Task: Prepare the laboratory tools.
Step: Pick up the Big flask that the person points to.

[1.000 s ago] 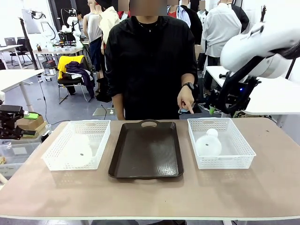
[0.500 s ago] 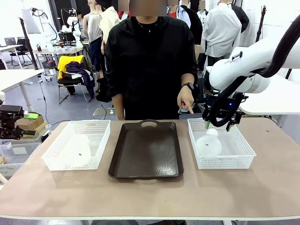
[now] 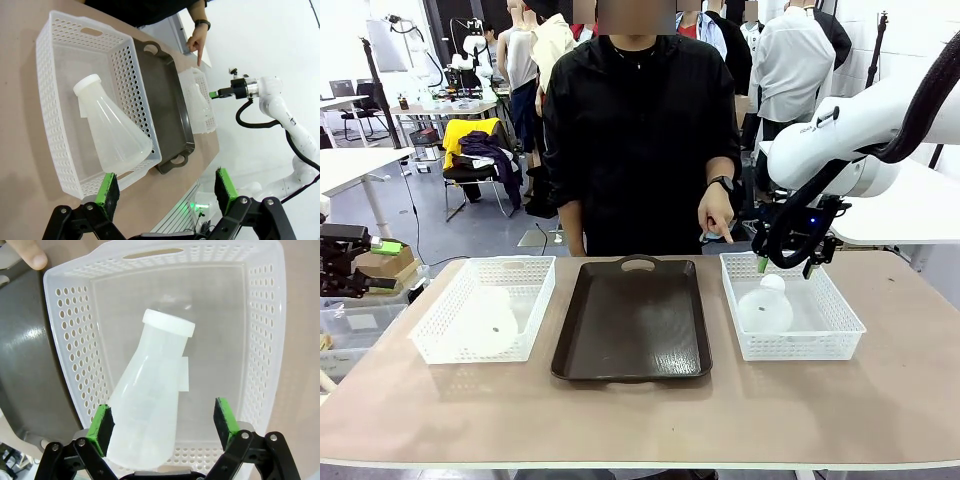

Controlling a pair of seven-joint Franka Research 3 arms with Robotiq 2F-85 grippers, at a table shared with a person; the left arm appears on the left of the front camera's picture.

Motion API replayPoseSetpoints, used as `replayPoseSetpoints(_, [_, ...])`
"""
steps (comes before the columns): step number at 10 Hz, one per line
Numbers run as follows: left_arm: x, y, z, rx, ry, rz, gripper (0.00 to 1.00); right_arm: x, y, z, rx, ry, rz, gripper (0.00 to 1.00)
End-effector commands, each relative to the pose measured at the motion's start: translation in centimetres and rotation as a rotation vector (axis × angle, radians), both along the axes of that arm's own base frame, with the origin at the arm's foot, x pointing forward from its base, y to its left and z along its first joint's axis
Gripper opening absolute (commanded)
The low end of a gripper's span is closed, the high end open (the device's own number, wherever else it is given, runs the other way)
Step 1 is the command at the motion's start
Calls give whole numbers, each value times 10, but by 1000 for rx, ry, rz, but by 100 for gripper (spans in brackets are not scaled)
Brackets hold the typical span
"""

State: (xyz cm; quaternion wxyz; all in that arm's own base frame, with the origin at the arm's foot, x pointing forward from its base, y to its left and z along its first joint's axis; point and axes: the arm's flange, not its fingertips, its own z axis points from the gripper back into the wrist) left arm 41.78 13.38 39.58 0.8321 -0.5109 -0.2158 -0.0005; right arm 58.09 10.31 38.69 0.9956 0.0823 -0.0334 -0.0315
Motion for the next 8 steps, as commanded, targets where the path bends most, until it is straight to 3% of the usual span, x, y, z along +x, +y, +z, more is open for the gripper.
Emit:
replayPoseSetpoints(1, [-1, 0, 2, -6, 1, 5, 100, -8, 8, 10, -41, -22, -142, 100])
replayPoseSetpoints(2, [-1, 0, 2, -6, 1, 5, 100, -12, 12, 19, -60, -37, -225, 100])
replayPoseSetpoints(4, [-1, 0, 2, -6, 1, 5, 100, -10, 19, 29, -132, 21, -371, 100])
replayPoseSetpoints(8, [-1, 0, 2, -6, 1, 5, 100, 8, 39, 11, -163, 20, -450, 100])
